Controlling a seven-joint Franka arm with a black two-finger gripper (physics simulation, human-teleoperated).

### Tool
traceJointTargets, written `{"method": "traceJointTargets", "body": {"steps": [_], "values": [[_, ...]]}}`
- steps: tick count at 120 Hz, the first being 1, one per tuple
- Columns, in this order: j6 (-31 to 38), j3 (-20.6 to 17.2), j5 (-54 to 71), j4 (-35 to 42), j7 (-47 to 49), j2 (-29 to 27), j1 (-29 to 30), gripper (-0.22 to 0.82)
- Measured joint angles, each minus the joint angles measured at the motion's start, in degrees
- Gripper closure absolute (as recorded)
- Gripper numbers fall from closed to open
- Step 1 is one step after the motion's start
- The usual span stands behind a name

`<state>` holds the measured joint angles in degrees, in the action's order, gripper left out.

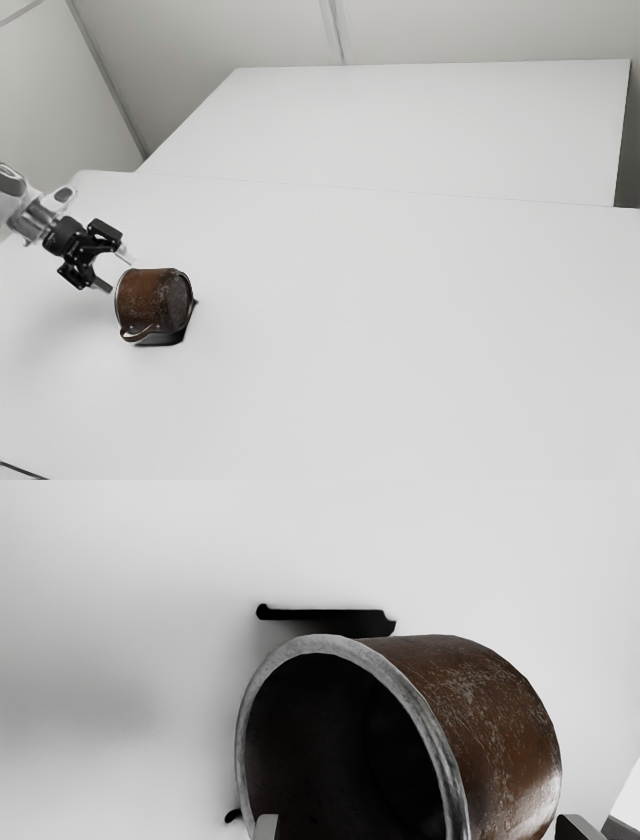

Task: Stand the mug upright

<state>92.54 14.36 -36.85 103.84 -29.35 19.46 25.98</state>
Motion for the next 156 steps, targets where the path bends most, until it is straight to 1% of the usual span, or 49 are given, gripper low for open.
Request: {"method": "traceJointTargets", "body": {"steps": [15, 60, 64, 68, 80, 86, 95, 102, 115, 133, 140, 156], "values": [[0.00, 0.50, -3.68, 2.03, -2.25, 0.75, 0.40, 0.00], [0.01, 0.49, -15.76, 5.19, -6.49, 1.98, 0.21, 0.01], [0.02, 0.50, -16.38, 5.22, -6.70, 2.04, 0.21, 0.04], [0.03, 0.49, -16.87, 5.12, -6.89, 2.07, 0.21, 0.09], [0.18, 0.54, -17.56, 4.74, -7.30, 2.04, 0.15, 0.33], [0.24, 0.56, -17.73, 4.55, -7.44, 1.95, 0.06, 0.43], [0.33, 0.53, -17.99, 4.34, -7.64, 1.80, -0.09, 0.54], [0.42, 0.48, -18.15, 4.00, -7.75, 1.72, -0.20, 0.61], [0.56, 0.30, -18.23, 3.34, -7.82, 1.68, -0.41, 0.68], [0.97, 0.36, -16.76, 3.24, -7.48, 0.26, -1.66, 0.73], [2.06, 0.34, -13.23, 3.27, -7.17, -1.76, -3.31, 0.75], [5.53, 0.12, -0.65, 3.67, -5.61, -6.48, -8.27, 0.76]]}}
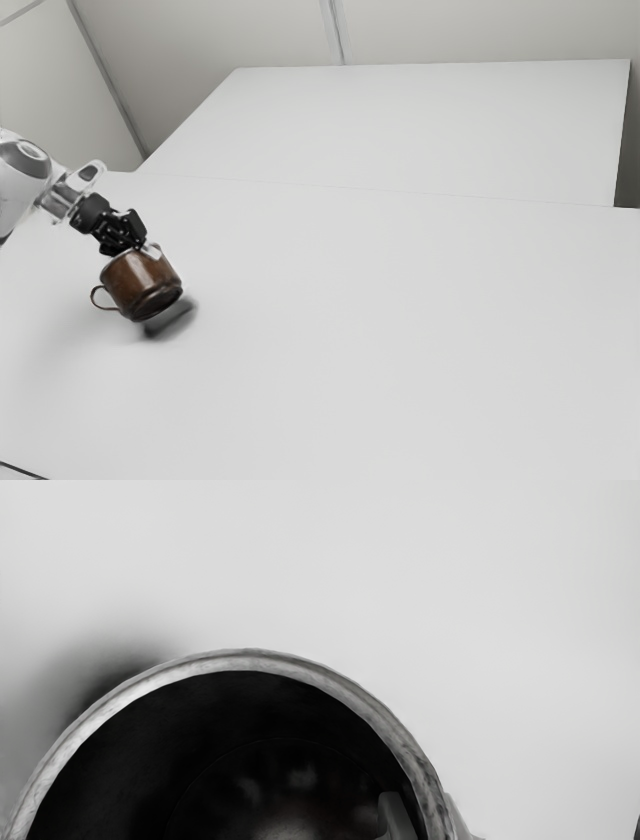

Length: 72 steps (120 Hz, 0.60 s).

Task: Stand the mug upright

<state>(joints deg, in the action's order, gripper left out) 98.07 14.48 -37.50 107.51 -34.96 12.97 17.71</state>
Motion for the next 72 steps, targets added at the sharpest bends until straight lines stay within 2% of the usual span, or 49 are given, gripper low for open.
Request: {"method": "traceJointTargets", "body": {"steps": [27, 51, 72], "values": [[7.84, -1.36, 16.11, 2.94, 7.87, -5.50, -8.75, 0.77], [17.44, -4.23, 19.92, 7.56, 18.33, -7.67, -14.25, 0.77], [26.18, -5.83, 20.86, 10.88, 27.47, -8.63, -15.62, 0.78]]}}
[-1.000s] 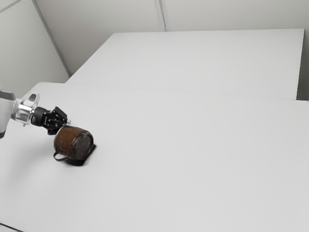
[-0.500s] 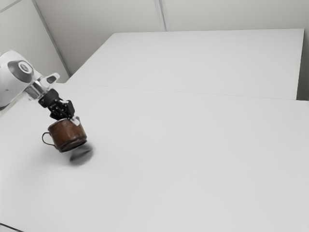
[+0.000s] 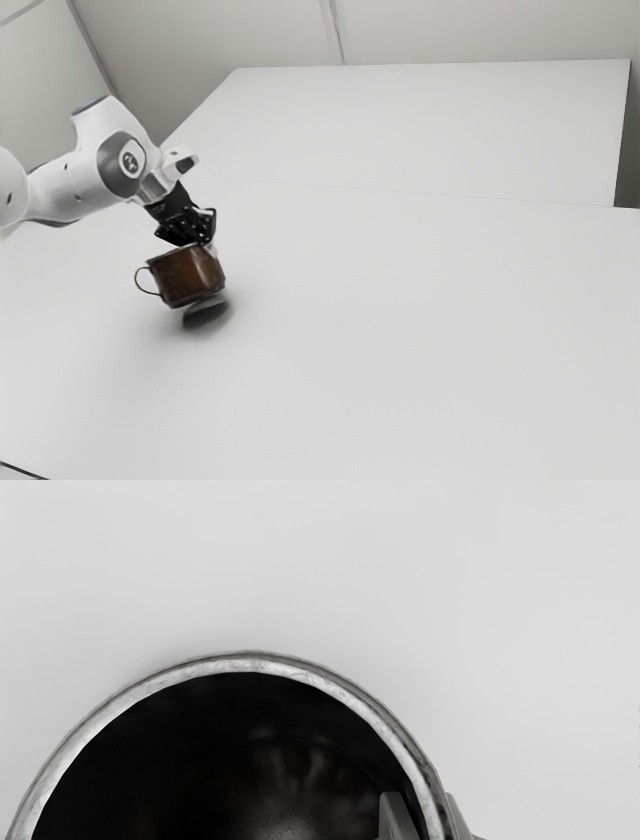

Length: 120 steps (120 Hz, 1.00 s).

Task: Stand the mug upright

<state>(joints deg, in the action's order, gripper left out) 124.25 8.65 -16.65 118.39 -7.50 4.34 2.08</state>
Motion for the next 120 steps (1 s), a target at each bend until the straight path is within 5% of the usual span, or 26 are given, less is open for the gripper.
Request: {"method": "traceJointTargets", "body": {"steps": [54, 96, 120], "values": [[21.25, -3.23, 0.32, 8.12, 16.91, -2.27, -4.68, 0.78], [26.83, -3.11, 0.11, 11.52, 24.71, -2.63, -7.61, 0.77], [25.62, -3.54, 0.37, 11.41, 26.34, -2.68, -5.57, 0.35]]}}
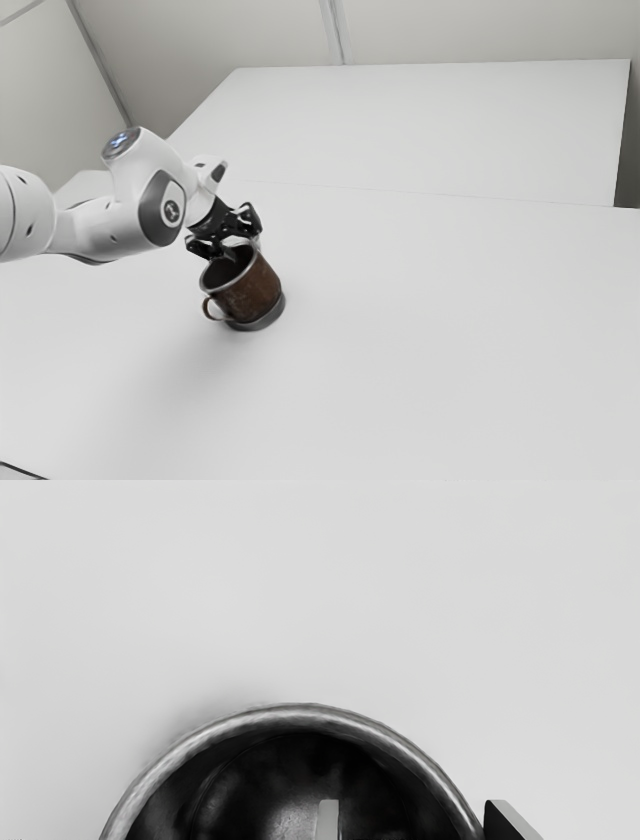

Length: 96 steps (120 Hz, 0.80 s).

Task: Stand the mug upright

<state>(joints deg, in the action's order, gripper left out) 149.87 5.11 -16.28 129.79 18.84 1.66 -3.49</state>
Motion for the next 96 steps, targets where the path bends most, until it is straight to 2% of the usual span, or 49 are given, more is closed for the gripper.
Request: {"method": "traceJointTargets", "body": {"steps": [10, 22, 39, 54, 69, 96], "values": [[-0.55, -0.01, 0.56, -0.04, 0.51, -0.31, 0.73, 0.23], [-0.99, -0.01, 1.07, -0.10, 1.03, -1.19, 1.36, 0.15], [-2.19, 0.59, 3.38, -0.56, 1.62, -3.75, 1.34, 0.07], [-4.14, 2.28, 4.86, -1.22, 1.97, -4.88, -1.85, 0.04], [-11.64, 3.13, 11.94, -7.26, 1.64, -4.89, -4.16, 0.02], [-25.86, 2.84, 21.18, -15.17, -1.03, -4.71, -3.13, 0.01]]}}
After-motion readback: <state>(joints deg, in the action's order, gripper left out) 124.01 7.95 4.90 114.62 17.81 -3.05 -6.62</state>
